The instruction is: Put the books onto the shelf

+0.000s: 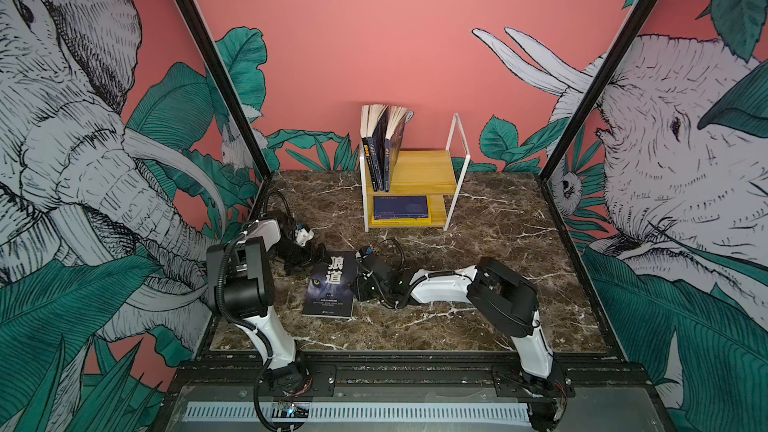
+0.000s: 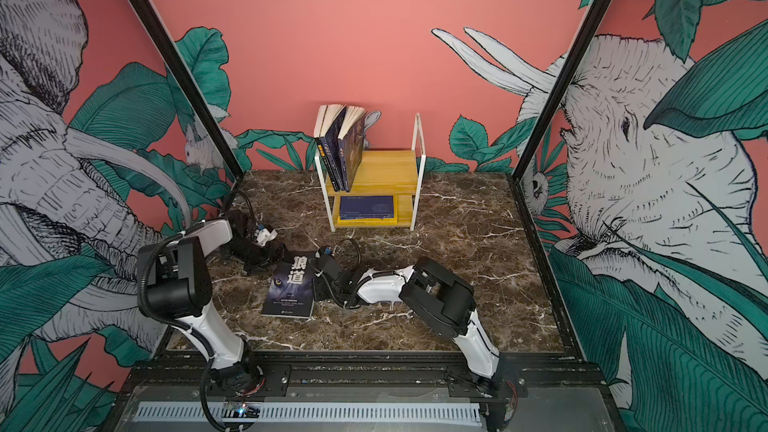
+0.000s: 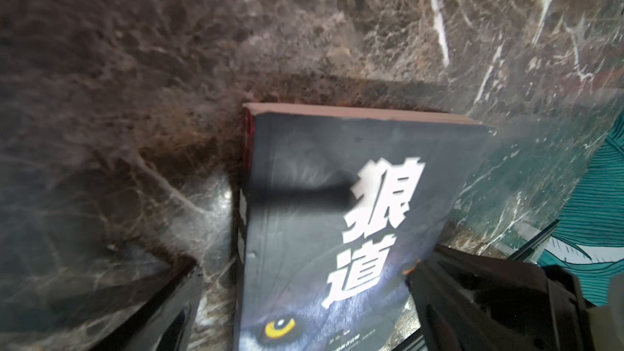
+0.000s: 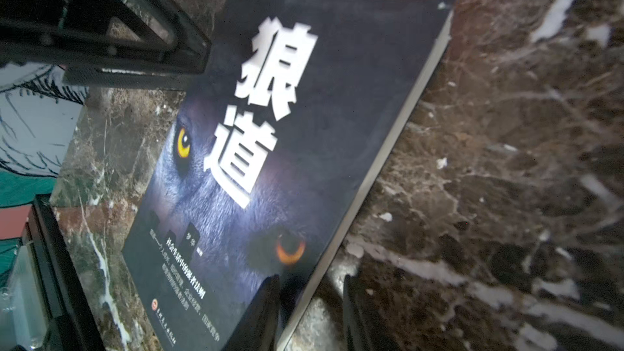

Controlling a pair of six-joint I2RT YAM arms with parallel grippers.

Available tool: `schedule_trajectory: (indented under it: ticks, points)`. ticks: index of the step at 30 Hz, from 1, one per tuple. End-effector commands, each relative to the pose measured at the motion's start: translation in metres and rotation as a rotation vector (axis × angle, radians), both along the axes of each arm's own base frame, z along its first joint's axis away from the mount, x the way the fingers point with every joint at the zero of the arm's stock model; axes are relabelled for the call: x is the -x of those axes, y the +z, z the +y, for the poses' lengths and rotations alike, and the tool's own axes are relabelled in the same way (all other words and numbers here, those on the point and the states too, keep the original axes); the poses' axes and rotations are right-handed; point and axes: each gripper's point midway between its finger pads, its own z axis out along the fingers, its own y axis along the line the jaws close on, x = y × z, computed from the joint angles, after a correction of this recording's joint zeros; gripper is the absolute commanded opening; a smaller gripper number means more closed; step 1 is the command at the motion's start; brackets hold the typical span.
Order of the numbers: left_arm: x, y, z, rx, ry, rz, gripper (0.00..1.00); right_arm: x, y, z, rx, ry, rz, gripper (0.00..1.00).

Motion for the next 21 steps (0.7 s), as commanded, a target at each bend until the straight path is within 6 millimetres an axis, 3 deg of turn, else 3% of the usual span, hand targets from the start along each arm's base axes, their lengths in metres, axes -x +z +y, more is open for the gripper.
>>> schedule_trajectory:
  ticks: [1,9,17,21]
  points:
    - [0.006,0.007,-0.012,0.062,0.002,0.042,0.94,0.004,-0.020,-0.001,0.001,-0.039,0.083,0.34]
    - [0.007,0.031,-0.051,0.212,-0.050,0.016,0.81,0.000,-0.046,-0.014,0.031,-0.077,0.148,0.30]
    - [0.008,0.065,-0.065,0.299,-0.054,-0.077,0.63,0.002,-0.055,-0.020,0.068,-0.061,0.142,0.31]
    - [0.009,0.065,-0.072,0.324,-0.068,-0.070,0.61,-0.001,-0.064,-0.028,0.089,-0.078,0.153,0.31]
